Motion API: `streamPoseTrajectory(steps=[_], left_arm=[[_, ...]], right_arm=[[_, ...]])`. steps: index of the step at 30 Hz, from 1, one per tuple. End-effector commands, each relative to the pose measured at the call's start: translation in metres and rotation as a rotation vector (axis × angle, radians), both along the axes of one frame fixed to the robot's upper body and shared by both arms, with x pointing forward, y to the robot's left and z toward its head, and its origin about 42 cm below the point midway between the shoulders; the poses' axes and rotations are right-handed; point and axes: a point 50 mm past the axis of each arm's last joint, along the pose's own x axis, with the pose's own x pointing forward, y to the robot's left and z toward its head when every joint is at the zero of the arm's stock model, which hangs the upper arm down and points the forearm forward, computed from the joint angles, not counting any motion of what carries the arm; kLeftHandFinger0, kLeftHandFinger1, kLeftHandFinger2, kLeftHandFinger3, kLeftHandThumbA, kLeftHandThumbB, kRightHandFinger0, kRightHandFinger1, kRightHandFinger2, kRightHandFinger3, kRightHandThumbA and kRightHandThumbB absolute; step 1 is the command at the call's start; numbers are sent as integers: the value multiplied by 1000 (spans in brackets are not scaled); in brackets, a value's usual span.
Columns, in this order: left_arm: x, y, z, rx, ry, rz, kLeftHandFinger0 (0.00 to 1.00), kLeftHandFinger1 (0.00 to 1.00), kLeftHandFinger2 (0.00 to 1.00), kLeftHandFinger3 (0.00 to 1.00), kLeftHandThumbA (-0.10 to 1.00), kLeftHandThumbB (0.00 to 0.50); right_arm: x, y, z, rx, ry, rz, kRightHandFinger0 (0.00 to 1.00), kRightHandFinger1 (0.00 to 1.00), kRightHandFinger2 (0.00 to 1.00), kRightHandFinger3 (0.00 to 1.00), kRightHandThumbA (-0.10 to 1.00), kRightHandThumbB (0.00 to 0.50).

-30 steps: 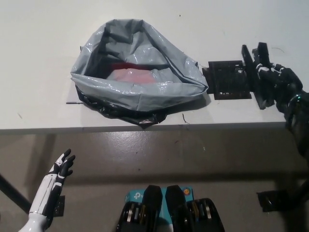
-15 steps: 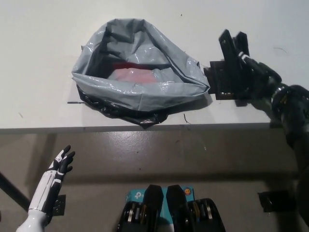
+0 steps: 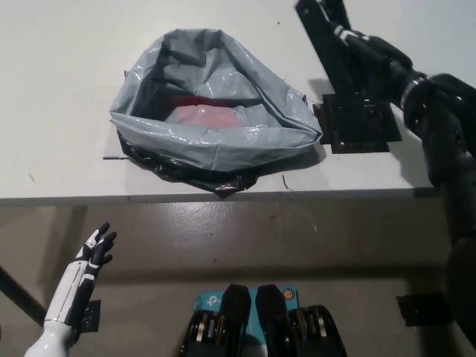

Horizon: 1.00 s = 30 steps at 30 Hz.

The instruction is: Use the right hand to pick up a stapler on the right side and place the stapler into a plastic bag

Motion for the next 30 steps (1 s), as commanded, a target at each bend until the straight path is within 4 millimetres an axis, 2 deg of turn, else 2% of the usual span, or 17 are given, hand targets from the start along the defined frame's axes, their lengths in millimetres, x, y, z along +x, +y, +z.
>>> streamPoseTrajectory(steps=[1, 7, 9, 10, 12, 13, 14, 16, 17, 18, 19, 21, 22, 23, 27, 28, 30], left_arm=[[4, 1, 9, 4, -43, -21, 1000, 1000, 1000, 1000, 1000, 0], [3, -2, 9, 4, -41, -31, 1000, 1000, 1000, 1000, 1000, 0], [2, -2, 9, 8, -41, -29, 1000, 1000, 1000, 1000, 1000, 0], [2, -2, 9, 12, -40, -27, 1000, 1000, 1000, 1000, 1000, 0], [3, -2, 9, 4, -40, -33, 1000, 1000, 1000, 1000, 1000, 0], [3, -3, 10, 2, -41, -36, 1000, 1000, 1000, 1000, 1000, 0], [4, -3, 10, 3, -42, -37, 1000, 1000, 1000, 1000, 1000, 0], [4, -3, 10, 4, -43, -36, 1000, 1000, 1000, 1000, 1000, 0], [5, -4, 11, 1, -45, -43, 1000, 1000, 1000, 1000, 1000, 0], [6, -4, 10, -5, -45, -59, 1000, 1000, 1000, 1000, 1000, 1], [5, -6, 11, -3, -45, -60, 1000, 1000, 1000, 1000, 1000, 10], [5, -6, 11, 3, -48, -68, 1000, 1000, 1000, 1000, 1000, 10], [5, -8, 11, 6, -53, -76, 1000, 1000, 1000, 1000, 1000, 4], [5, -8, 11, 10, -53, -87, 1000, 1000, 1000, 1000, 1000, 1], [8, -11, 14, 20, -68, -112, 1000, 1000, 1000, 1000, 1000, 0], [9, -11, 15, 18, -69, -117, 1000, 1000, 1000, 1000, 1000, 0], [10, -13, 16, 39, -73, -120, 1000, 1000, 1000, 1000, 1000, 0]], right_arm=[[8, 29, 68, -25, -133, 89, 24, 329, 635, 651, 258, 203], [10, 63, 71, -168, -137, 126, 0, 314, 627, 671, 253, 192], [10, 68, 71, -189, -138, 134, 0, 310, 629, 682, 255, 189], [11, 77, 72, -204, -137, 158, 0, 295, 623, 688, 247, 197], [12, 93, 74, -262, -152, 185, 5, 346, 682, 709, 263, 262], [12, 100, 77, -291, -157, 190, 11, 363, 701, 758, 274, 268], [12, 106, 79, -300, -149, 187, 2, 333, 688, 775, 233, 262], [11, 113, 81, -303, -136, 183, 0, 321, 683, 744, 225, 253], [11, 120, 83, -327, -152, 190, 0, 305, 660, 704, 201, 205], [9, 135, 88, -408, -198, 211, 0, 280, 637, 653, 237, 202], [8, 138, 89, -406, -192, 207, 0, 258, 623, 633, 214, 218], [7, 148, 93, -471, -215, 212, 0, 243, 603, 607, 274, 253], [6, 153, 96, -503, -228, 214, 0, 242, 593, 585, 285, 253], [5, 159, 97, -504, -231, 215, 0, 248, 596, 590, 261, 254], [2, 173, 107, -597, -294, 225, 0, 231, 552, 680, 319, 251], [2, 175, 110, -634, -327, 231, 0, 203, 515, 659, 361, 241], [0, 181, 114, -644, -350, 243, 0, 168, 490, 554, 326, 237]])
